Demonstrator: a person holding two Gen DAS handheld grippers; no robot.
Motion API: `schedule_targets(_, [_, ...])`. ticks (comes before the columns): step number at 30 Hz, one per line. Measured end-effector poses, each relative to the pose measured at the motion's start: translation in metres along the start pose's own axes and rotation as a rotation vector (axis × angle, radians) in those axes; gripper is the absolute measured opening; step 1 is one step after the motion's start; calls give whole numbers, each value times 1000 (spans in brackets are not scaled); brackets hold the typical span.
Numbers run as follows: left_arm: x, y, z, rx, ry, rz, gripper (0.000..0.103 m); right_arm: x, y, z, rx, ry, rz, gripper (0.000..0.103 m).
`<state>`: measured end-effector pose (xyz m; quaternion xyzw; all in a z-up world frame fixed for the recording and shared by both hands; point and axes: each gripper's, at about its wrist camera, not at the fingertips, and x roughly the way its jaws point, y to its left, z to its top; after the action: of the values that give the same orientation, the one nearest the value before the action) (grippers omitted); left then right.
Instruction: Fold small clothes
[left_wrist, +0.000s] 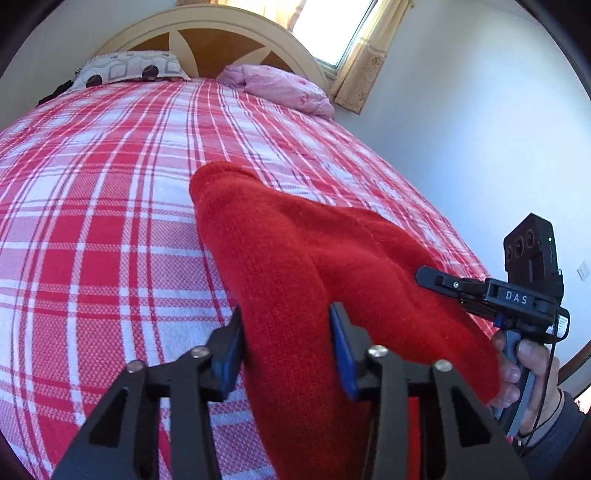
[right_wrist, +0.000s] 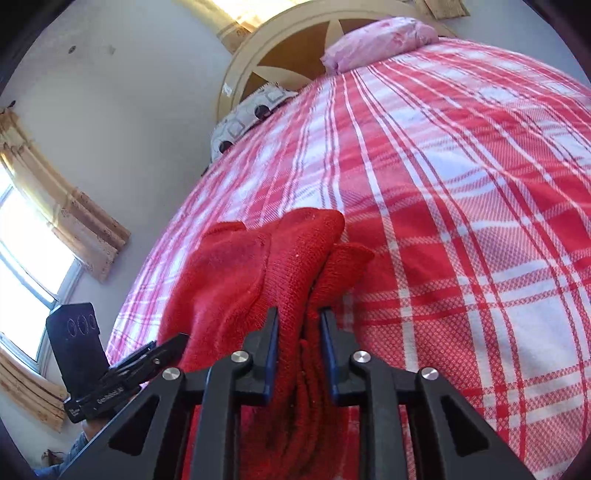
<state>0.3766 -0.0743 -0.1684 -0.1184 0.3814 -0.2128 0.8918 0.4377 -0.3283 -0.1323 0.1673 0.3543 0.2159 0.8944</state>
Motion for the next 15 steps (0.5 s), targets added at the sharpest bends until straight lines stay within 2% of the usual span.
schedule_targets(5, [-28,-12,2,27,-39,-8,36,-12,14,1,-19,-23,36,20])
schedule_targets(11, [-65,-28,-4,94,-99,33,33,-23,43,0,-47,-48,84,18])
schedule_targets(15, [-93,-27,-8,95,-144,53,33,-33,66,-5,-68,-65,131,17])
